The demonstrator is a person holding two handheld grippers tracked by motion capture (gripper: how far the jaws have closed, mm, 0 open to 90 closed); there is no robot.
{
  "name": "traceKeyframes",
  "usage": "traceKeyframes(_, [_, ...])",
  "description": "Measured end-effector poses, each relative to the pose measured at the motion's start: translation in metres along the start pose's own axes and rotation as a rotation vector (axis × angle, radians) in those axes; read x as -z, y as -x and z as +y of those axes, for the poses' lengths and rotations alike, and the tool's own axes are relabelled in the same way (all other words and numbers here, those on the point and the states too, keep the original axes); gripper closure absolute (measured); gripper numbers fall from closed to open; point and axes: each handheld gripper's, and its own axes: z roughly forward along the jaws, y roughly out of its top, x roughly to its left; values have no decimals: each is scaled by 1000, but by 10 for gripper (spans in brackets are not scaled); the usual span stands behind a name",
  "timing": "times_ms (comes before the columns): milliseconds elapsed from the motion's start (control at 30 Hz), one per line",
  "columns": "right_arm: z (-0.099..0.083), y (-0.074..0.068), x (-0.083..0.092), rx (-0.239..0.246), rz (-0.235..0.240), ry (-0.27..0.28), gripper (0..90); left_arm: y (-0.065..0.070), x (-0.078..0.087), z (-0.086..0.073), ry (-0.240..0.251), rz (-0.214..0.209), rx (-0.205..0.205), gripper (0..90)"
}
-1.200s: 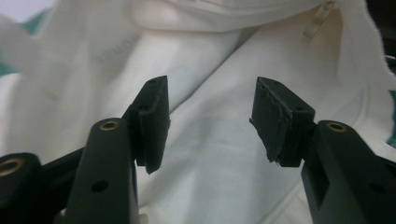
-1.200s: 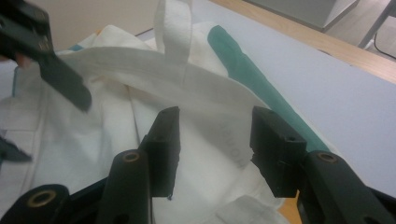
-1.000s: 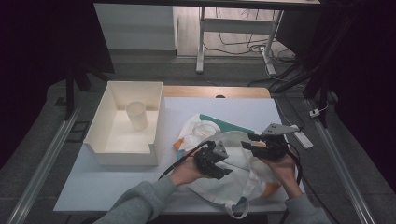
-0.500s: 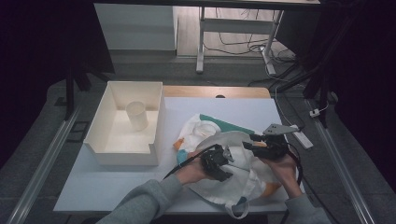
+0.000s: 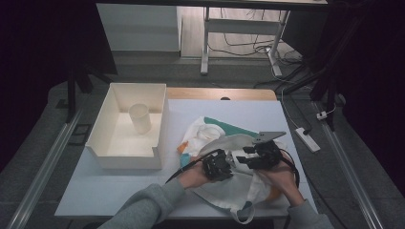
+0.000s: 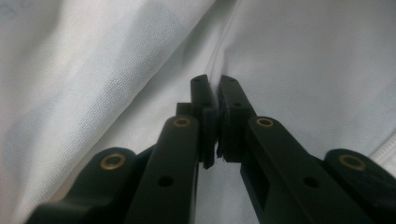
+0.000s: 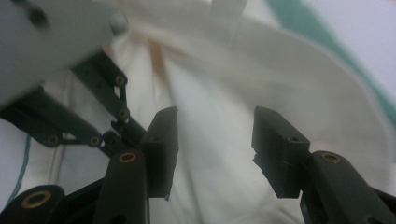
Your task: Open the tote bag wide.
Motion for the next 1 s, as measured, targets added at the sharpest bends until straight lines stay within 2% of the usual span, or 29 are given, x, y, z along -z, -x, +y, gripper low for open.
traceKeyframes(100, [-4, 1, -12, -12, 48, -77, 516, 0, 1, -1, 7, -5, -1, 873])
traceKeyframes(133, [-5, 0, -16, -5, 51, -107, 510, 1, 1, -1, 9, -5, -4, 874])
traceKeyframes(300, [-11, -2, -34, 46, 9, -208, 505, 1, 7, -3, 17, -27, -4, 878])
traceKeyframes(433, [-15, -2, -42, 64, 7, -250, 504, 2, 7, -3, 14, -28, -6, 878])
traceKeyframes(500, [-15, -4, -43, 76, -6, -257, 518, 2, 7, -4, 16, -31, -5, 878])
traceKeyframes(567, [-15, -5, -44, 87, -23, -266, 573, 2, 7, -4, 16, -31, -6, 878])
traceKeyframes(633, [-16, -5, -45, 97, -27, -284, 671, 2, 7, -4, 17, -31, -3, 878])
traceKeyframes(767, [-15, -6, -43, 111, -15, -261, 850, 2, 8, -4, 21, -29, -5, 878])
traceKeyframes(1000, [-11, -1, -35, 86, -31, -202, 892, 7, 13, -4, 21, -17, -17, 878])
